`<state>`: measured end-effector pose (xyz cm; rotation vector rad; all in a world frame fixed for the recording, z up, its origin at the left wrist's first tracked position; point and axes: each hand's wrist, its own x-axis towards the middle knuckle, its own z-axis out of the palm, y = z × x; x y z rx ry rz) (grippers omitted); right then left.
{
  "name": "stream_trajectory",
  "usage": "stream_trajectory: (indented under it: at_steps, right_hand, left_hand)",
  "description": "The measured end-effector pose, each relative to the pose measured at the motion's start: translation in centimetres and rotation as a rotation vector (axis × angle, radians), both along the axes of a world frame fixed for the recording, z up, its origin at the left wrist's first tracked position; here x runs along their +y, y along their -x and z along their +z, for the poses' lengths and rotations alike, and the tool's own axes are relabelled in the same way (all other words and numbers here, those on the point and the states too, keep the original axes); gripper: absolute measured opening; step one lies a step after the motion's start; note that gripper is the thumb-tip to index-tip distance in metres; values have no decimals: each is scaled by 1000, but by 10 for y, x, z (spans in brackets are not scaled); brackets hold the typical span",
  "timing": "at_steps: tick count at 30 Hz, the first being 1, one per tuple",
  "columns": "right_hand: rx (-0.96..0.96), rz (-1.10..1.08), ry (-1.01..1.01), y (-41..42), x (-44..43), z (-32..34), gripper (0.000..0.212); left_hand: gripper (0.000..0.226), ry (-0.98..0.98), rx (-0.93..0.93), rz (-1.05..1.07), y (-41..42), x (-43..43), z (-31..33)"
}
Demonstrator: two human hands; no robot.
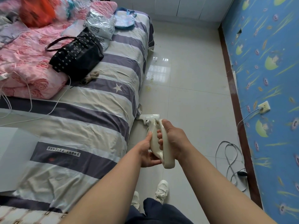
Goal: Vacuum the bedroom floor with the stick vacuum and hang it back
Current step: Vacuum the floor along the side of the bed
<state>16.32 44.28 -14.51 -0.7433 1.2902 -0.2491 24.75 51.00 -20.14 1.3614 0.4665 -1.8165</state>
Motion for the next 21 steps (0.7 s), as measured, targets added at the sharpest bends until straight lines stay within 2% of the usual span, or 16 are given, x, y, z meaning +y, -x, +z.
stream_trajectory:
  at_steps: [21]
  right_hand:
    - [-27,71,29,25,-59,4,43]
  left_hand:
    - [70,39,12,84,30,-52,2]
